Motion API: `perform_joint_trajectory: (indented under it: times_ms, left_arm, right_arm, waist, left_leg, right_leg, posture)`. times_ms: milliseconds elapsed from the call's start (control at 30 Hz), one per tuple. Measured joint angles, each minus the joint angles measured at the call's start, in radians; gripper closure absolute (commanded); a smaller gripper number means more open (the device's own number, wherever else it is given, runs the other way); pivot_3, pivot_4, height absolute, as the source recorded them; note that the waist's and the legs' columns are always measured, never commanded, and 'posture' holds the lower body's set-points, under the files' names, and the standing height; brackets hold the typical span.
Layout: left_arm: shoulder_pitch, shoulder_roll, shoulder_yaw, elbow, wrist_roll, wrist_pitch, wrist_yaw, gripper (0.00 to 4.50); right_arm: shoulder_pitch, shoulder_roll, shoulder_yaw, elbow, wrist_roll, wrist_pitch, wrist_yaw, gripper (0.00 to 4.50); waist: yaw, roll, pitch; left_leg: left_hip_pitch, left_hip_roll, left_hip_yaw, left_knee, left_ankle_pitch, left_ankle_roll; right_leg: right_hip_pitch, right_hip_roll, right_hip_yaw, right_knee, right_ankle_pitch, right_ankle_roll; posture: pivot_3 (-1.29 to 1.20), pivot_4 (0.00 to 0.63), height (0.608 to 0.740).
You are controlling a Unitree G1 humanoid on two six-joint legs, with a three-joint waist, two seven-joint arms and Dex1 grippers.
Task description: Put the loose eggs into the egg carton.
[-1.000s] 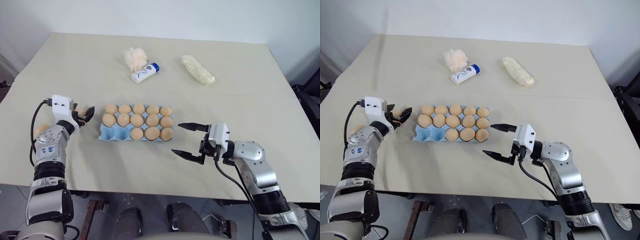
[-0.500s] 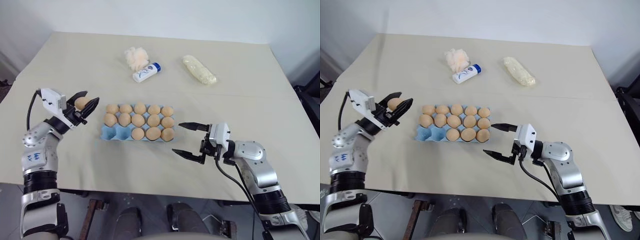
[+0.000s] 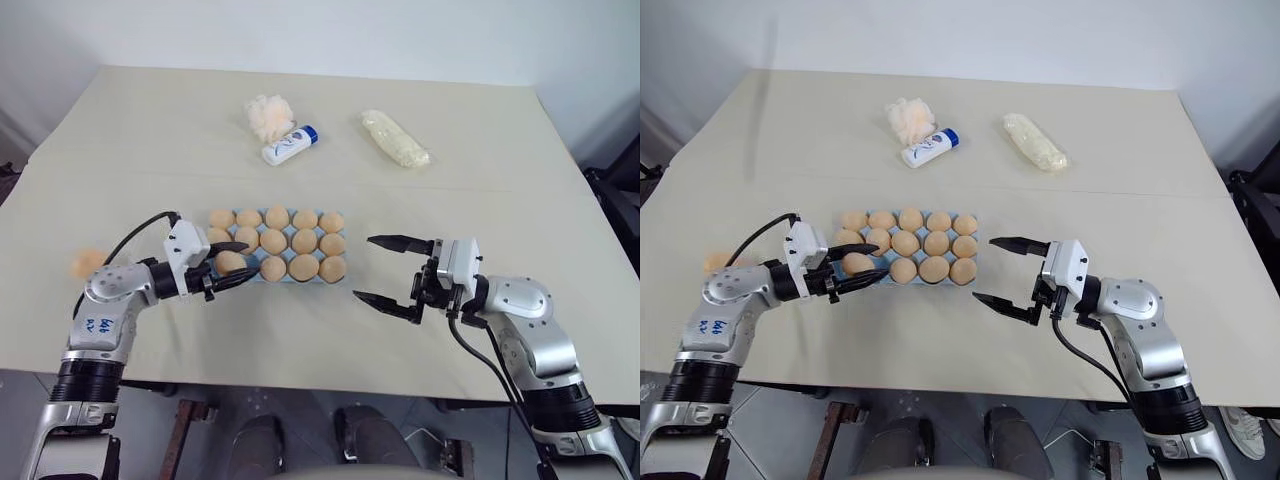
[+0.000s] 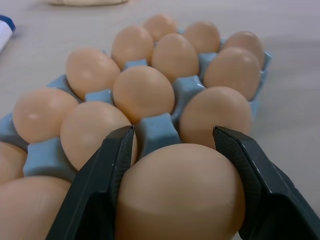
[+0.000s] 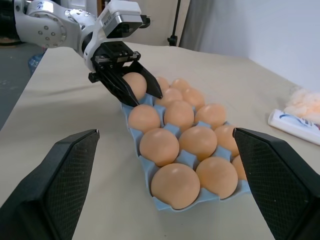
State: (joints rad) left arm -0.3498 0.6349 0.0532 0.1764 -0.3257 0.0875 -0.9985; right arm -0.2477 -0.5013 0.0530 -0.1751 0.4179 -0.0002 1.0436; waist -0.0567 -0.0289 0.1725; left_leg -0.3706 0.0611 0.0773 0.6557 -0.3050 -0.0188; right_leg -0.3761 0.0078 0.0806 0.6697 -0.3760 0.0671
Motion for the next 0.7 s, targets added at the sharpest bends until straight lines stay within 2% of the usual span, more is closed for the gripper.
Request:
perform_joint_trajectory:
  times_ms: [167,400,700]
  left_arm:
    - [-0.002,-0.014,-0.006,0.0,0.007,-0.01,-0.003,0.15]
    - [0.026,-0.016,0.051,-0.043,-0.007,-0.025,0.024,0.15]
    - [0.262,0.015,0.285,-0.331,-0.143,0.075,0.123,0.07]
  right_arm:
    - [0.004,0.006,0.009,-0.009,-0.002,0.0,-0.013,0.0]
    - [0.003,0.012,0.023,-0.011,-0.002,0.0,-0.009,0.0]
    - [-0.02,0.027,0.052,0.026,-0.001,-0.002,0.035,0.0]
  waist:
    - [0.001,0.0,0.0]
    - [-0.003,0.0,0.0]
    - [-0.002,0.0,0.0]
  left_leg:
    - [0.0,0.0,0.0,-0.001,0.0,0.0]
    - [0.0,0.0,0.0,-0.002,0.0,0.0]
    - [0.0,0.0,0.0,-0.006,0.0,0.0]
  right_leg:
    - [0.0,0.0,0.0,-0.001,0.0,0.0]
    - [0.0,0.0,0.0,-0.001,0.0,0.0]
    - [0.0,0.0,0.0,-0.006,0.0,0.0]
  posture:
    - [0.0,0.15,0.74]
    - [0.0,0.15,0.74]
    - [0.0,0.15,0.74]
